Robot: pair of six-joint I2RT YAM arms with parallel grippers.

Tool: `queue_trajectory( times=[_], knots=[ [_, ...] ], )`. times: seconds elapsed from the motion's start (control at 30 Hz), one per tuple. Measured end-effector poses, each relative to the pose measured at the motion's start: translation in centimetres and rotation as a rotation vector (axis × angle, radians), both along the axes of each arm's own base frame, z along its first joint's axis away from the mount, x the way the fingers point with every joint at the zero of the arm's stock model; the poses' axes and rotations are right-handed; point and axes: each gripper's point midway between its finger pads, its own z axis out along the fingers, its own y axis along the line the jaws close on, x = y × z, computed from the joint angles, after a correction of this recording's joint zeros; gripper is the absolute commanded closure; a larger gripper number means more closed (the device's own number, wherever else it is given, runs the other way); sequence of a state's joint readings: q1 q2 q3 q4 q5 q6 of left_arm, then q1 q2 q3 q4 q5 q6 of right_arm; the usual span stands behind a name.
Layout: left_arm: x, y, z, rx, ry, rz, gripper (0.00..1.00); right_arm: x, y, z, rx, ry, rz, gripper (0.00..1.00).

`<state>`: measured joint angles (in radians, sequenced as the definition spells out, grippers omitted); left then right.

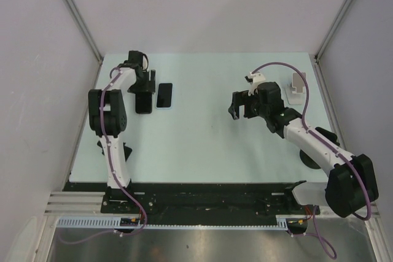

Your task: Remove the phone from the phone stand

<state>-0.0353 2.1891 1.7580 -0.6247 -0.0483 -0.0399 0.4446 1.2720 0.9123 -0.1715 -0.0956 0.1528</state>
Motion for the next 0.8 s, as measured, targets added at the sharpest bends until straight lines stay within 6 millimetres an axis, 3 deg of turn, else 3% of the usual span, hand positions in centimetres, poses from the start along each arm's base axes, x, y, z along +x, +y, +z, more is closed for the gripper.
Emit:
queue_trajectory(
  times=[0.07, 0.27, 0.47, 0.6, 0.8],
  knots=[
    [0.3, 0.0, -0.5, 0.003, 0.006, -0.006, 0.78, 0.1, 0.0, -0.5, -0.004, 0.012, 0.000, 0.01],
    [1.0, -0.1, -2.0, 0.005, 0.025, -0.009, 0.59, 0.1, 0.2, -1.3, -0.008, 0.032, 0.007, 0.00],
    [1.8, -0.1, -2.0, 0.009, 0.020, -0.013, 0.37, 0.1, 0.4, -1.5, -0.004, 0.039, 0.018, 0.01],
    [1.9, 0.0, -2.0, 0.012, 0.019, -0.011, 0.16, 0.1, 0.4, -1.5, -0.004, 0.039, 0.019, 0.01],
    [2.2, 0.4, -1.9, 0.033, 0.010, 0.000, 0.00, 0.0, 0.5, -1.5, 0.000, 0.041, 0.026, 0.01]
  ],
)
